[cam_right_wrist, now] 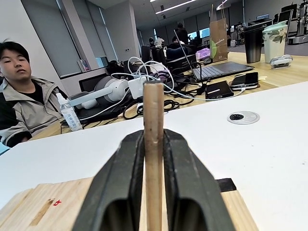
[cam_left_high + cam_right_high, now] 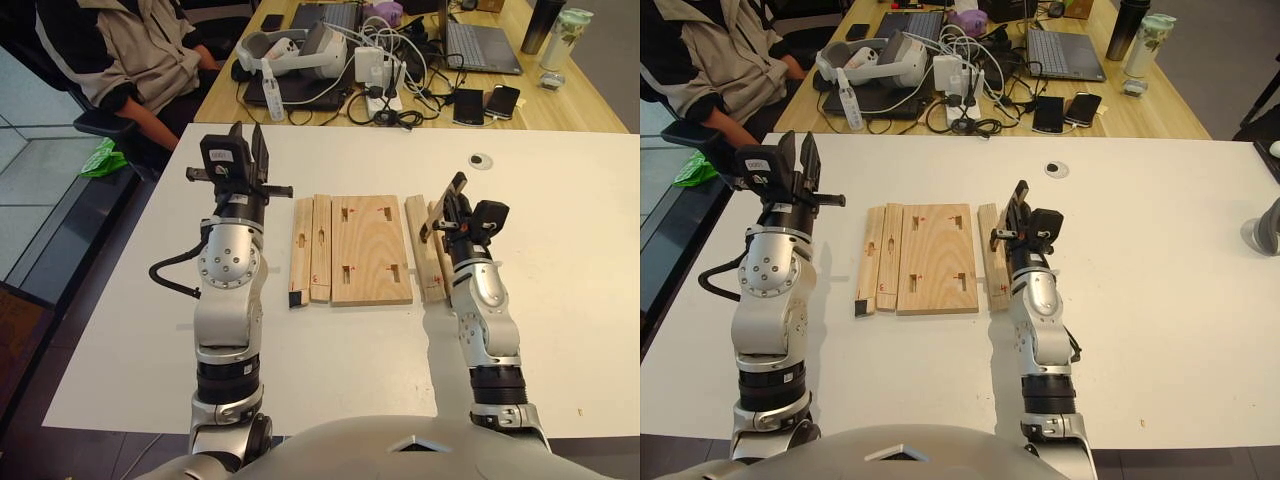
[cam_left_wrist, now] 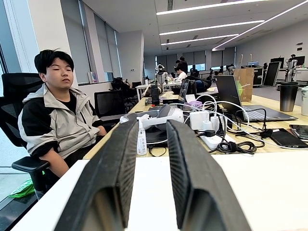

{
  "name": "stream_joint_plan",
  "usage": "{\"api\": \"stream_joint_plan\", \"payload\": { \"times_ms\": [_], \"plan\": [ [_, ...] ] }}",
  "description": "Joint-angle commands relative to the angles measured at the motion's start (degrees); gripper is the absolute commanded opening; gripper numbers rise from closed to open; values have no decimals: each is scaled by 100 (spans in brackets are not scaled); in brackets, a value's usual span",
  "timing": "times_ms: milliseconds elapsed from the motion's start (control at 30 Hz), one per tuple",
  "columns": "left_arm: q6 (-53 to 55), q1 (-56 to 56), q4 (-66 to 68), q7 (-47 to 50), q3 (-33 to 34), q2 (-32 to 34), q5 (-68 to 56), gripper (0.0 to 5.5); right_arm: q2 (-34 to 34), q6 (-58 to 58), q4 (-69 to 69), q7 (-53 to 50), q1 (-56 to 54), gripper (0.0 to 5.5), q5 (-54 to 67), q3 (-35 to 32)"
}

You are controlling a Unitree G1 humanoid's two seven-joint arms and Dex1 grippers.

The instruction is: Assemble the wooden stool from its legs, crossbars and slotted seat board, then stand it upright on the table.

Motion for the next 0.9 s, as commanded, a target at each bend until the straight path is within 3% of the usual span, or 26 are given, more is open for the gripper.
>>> {"api": "stream_joint_plan", "payload": {
  "times_ms": [33, 467, 900],
  "plan": [
    [56, -45, 0, -16, -55, -18, 56, 104, -15, -13, 55, 105, 70, 39, -21, -3],
    [6, 0, -2, 29, -4, 2, 91, 104, -556, -151, -266, 272, 866, 39, -799, 281],
    [-226, 38, 112, 303, 32, -232, 190, 104, -903, 727, -265, 582, 480, 39, -526, 26]
  ]
}}
